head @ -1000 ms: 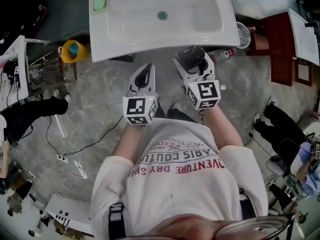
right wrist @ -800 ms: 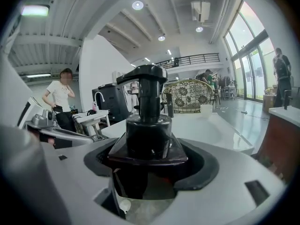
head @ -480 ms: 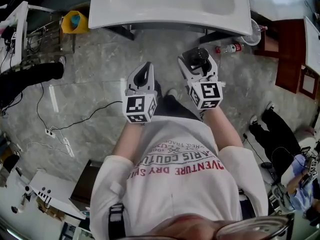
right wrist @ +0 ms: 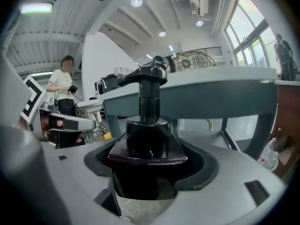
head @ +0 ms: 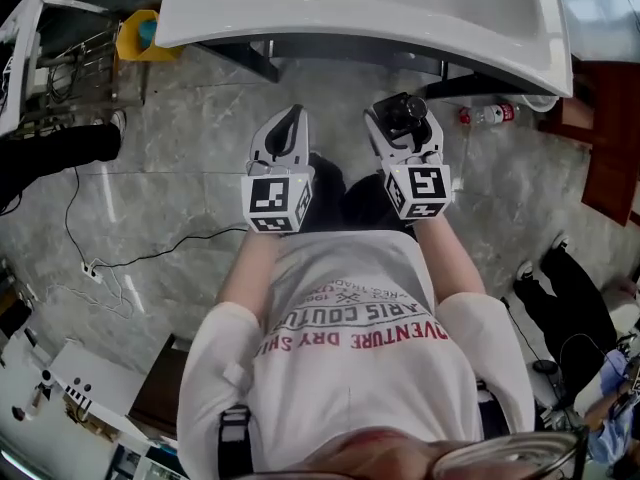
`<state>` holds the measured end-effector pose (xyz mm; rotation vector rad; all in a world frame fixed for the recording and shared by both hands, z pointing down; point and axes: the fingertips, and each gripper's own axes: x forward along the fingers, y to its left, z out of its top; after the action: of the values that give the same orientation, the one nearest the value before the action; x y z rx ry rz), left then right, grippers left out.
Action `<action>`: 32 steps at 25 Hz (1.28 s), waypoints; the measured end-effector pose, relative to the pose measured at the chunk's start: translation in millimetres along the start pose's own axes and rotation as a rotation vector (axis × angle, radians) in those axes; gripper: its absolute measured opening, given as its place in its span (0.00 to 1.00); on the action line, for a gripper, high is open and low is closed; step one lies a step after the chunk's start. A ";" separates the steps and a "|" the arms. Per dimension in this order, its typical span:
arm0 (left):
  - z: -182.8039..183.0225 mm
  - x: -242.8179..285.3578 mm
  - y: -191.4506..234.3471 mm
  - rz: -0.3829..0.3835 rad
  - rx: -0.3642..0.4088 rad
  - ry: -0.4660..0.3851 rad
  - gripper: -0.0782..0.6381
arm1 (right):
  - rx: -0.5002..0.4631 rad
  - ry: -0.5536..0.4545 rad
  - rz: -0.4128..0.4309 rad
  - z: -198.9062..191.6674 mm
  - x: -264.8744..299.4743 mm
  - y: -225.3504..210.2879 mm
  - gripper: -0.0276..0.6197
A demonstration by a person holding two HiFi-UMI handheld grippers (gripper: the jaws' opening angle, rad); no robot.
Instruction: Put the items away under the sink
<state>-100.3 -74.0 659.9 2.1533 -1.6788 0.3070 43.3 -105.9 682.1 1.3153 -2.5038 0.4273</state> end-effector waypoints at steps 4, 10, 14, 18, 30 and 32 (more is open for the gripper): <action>-45.5 43.5 34.1 0.002 0.051 -0.063 0.15 | -0.011 -0.040 0.002 -53.7 49.6 -10.5 0.62; -100.5 84.5 67.8 0.023 0.047 -0.159 0.15 | -0.040 -0.072 -0.001 -125.7 106.0 -27.1 0.62; -125.7 98.5 82.7 0.041 0.053 -0.179 0.15 | -0.056 -0.087 0.004 -146.4 134.4 -29.6 0.62; -119.5 101.4 96.3 0.048 0.061 -0.213 0.15 | -0.066 -0.108 -0.007 -137.8 161.4 -31.9 0.62; -97.8 104.1 128.1 0.027 0.060 -0.223 0.15 | -0.047 -0.115 -0.157 -97.5 248.7 -54.7 0.62; -98.1 105.5 130.9 0.022 0.064 -0.214 0.15 | -0.056 -0.109 -0.173 -96.2 260.6 -58.3 0.62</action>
<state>-192.8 -151.1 812.9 2.2846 -1.8318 0.1414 -40.2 -295.4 876.2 1.5556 -2.4407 0.2520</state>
